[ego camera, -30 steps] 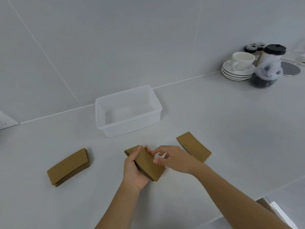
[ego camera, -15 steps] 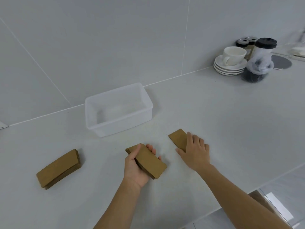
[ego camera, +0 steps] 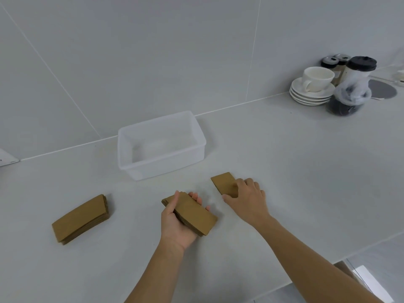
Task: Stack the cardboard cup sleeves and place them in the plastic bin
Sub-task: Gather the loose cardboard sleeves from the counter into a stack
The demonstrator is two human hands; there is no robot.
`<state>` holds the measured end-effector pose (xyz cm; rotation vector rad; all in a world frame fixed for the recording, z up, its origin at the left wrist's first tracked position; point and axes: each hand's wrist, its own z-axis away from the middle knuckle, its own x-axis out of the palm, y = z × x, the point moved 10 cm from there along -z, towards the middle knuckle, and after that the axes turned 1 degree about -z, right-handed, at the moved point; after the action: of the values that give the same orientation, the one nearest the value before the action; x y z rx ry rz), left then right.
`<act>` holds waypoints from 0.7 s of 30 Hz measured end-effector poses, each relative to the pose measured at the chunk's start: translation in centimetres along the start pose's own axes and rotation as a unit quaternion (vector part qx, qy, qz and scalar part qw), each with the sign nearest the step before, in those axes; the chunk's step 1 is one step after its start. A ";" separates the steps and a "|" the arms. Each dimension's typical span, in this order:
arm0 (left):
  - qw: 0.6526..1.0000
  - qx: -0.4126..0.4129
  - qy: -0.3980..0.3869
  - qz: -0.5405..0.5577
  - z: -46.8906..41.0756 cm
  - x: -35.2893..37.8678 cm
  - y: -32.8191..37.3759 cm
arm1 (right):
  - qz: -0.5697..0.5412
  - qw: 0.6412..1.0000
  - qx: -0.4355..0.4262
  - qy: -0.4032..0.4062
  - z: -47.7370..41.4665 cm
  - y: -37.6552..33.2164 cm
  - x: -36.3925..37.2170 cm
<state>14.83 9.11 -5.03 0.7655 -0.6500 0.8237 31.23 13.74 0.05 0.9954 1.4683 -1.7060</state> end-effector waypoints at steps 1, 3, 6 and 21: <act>1.000 0.004 0.000 0.007 0.1 -0.1 0.3 | -0.018 1.000 -0.008 -0.006 0.1 -0.9 0.1; 1.000 0.008 0.002 0.017 0.4 -0.4 0.7 | -0.054 0.998 -0.022 -0.027 0.4 -2.7 0.4; 0.999 0.018 0.002 0.026 0.7 -0.7 1.5 | -0.109 0.991 -0.048 -0.064 1.3 -5.7 1.1; 0.994 0.100 -0.052 0.015 3.3 -2.7 5.4 | -0.174 0.946 -0.180 -0.206 6.3 -14.8 6.9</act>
<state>8.25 7.92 -3.39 0.9870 -0.6790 0.8887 14.36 9.59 1.64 0.1742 1.6483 -1.6627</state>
